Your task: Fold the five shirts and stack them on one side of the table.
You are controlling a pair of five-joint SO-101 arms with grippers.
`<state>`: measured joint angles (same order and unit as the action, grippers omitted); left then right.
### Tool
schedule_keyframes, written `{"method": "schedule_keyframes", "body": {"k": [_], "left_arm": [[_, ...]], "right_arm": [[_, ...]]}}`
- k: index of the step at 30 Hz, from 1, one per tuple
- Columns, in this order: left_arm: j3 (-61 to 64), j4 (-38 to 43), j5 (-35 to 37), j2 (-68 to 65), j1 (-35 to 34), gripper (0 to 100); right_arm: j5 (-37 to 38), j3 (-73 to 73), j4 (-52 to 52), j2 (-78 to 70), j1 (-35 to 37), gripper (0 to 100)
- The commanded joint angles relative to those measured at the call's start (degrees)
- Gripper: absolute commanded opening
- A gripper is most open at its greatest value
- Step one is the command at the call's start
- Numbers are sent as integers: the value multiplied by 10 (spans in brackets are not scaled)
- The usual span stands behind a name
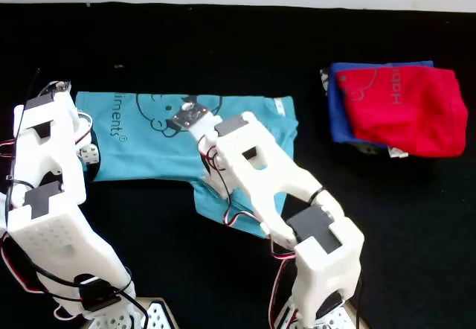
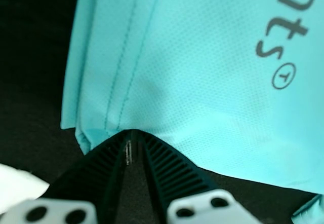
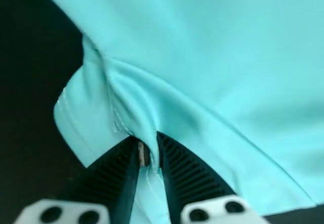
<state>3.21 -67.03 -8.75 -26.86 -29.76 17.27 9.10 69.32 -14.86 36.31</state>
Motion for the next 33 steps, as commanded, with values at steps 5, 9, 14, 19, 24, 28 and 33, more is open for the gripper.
{"method": "schedule_keyframes", "body": {"k": [5,9,14,19,24,28,33], "left_arm": [[0,24,5,-1,-3,9],[0,24,5,-1,1,9],[0,24,5,-1,1,9],[0,24,5,-1,1,9],[0,24,5,-1,1,9],[0,24,5,-1,1,9],[0,24,5,-1,1,9]], "right_arm": [[-4,-4,44,106,9,6],[-4,0,46,106,36,6],[-4,1,43,103,87,6],[-4,1,53,53,90,7],[-4,-9,94,15,90,122],[11,-57,144,66,80,138],[37,-134,181,138,0,138]]}}
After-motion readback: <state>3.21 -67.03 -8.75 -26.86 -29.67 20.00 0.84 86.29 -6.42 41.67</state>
